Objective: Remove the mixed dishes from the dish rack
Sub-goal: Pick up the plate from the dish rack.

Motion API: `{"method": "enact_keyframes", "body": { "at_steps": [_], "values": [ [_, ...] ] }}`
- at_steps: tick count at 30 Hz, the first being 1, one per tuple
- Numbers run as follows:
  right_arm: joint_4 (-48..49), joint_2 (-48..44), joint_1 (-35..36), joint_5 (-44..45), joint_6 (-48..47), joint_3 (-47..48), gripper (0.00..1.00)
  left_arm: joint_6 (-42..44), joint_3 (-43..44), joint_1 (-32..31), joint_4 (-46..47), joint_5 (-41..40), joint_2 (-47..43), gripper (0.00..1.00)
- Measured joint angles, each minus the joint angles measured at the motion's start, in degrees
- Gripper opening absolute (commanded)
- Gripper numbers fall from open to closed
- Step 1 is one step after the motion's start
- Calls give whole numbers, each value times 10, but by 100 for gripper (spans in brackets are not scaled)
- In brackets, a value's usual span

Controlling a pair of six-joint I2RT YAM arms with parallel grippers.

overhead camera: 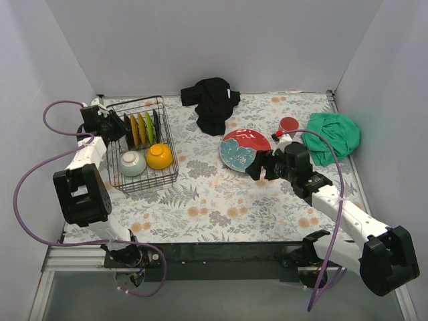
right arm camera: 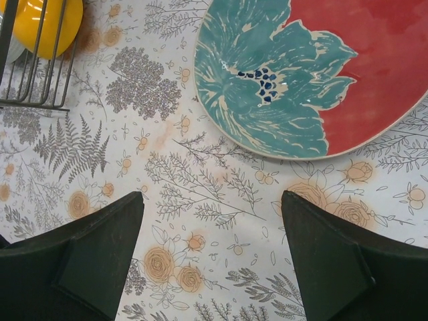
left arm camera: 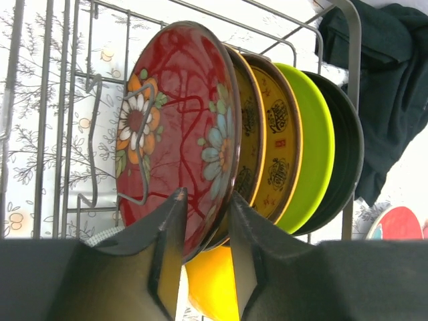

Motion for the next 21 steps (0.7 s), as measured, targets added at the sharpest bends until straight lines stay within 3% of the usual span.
{"method": "enact_keyframes", "body": {
  "at_steps": [6,14,21],
  "values": [
    [0,4,0,-2,0,-3,91,14,2,0,7,10,1,10],
    [0,4,0,-5,0,-3,91,36,2,1,8,13,-10,0],
    [0,8,0,-5,0,-3,91,47,0,1,5,20,-51,0]
  ]
}}
